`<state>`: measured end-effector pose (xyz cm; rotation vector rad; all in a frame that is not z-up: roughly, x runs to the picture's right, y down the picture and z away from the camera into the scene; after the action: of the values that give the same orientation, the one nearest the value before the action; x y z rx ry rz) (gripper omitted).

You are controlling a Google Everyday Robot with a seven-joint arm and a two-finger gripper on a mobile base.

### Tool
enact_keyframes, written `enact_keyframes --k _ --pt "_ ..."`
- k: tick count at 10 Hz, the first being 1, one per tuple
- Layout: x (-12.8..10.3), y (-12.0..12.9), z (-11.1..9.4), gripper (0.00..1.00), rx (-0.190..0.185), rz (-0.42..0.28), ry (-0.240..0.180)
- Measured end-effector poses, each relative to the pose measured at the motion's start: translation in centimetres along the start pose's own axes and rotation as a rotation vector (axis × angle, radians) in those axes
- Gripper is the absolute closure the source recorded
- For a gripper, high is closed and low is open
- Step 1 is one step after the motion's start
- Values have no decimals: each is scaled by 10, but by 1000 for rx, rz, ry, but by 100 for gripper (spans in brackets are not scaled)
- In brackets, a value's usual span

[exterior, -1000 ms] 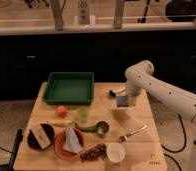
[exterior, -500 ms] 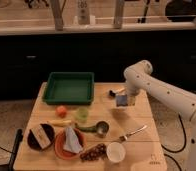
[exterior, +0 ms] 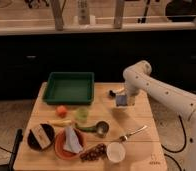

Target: Place sponge in tray

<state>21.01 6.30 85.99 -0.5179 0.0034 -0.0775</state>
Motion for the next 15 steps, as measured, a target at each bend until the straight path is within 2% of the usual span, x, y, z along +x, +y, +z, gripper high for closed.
enact_keyframes --k 4,6,10,12,15 --pt "4 -1 4 89 2 6 1" --pt "6 -1 6 84 2 8 1" --pt "14 1 12 83 0 22 2" --pt "16 2 14 77 1 25 2" --pt "19 3 15 77 4 26 4"
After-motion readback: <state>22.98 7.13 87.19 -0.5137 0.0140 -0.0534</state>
